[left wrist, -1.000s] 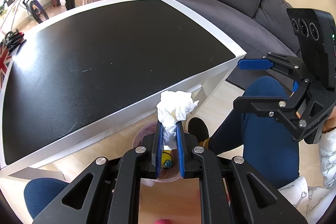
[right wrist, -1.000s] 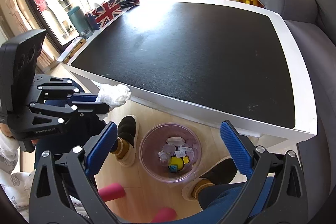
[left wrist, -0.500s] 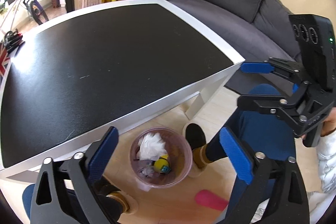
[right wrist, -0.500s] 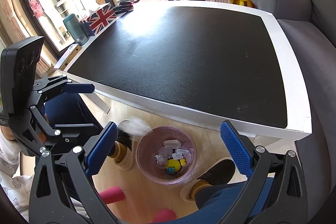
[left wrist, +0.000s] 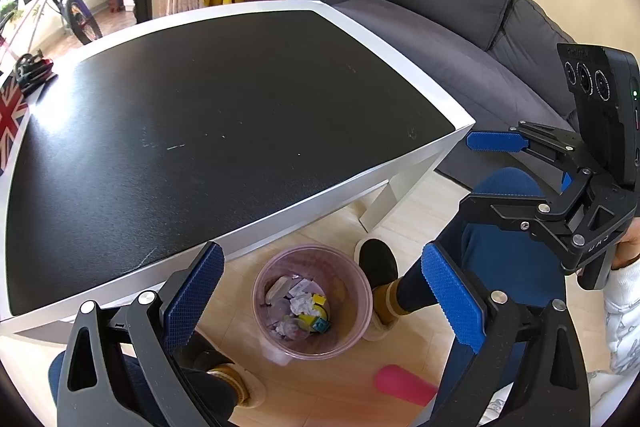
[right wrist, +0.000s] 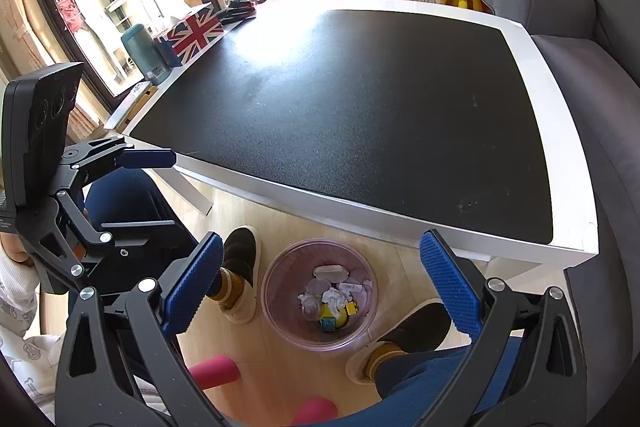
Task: Collect trash
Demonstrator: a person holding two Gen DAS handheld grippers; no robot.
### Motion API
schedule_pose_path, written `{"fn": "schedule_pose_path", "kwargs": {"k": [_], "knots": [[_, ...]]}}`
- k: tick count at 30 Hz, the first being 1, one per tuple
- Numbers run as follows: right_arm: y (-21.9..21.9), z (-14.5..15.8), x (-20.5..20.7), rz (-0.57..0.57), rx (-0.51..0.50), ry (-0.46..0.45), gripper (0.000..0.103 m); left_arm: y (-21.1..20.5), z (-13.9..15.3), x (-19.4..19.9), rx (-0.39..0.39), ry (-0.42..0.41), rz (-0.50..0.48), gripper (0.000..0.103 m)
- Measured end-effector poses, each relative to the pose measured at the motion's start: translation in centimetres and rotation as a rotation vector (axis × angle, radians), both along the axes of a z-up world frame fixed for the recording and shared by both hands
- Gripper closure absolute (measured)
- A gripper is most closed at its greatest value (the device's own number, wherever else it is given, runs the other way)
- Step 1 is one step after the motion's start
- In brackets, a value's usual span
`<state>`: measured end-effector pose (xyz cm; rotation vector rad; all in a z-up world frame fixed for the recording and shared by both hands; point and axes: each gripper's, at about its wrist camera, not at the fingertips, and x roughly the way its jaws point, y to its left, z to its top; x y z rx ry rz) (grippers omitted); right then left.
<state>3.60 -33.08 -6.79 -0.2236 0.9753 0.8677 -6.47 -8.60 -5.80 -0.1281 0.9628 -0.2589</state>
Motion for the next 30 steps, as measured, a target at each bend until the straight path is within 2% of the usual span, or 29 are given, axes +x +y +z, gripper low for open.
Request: {"fn": "schedule_pose_path", "kwargs": {"k": [13, 30], "knots": [[0.9, 1.9, 1.0, 0.0, 0.021, -0.028, 0.006, 1.3, 1.8, 0.5, 0.011, -0.034, 0.033, 0.008], [5.1, 6.2, 7.0, 0.008, 0.051, -0.119, 0.005, 5.7, 4.8, 4.7, 0.059, -0.116, 0.116, 0.008]]}}
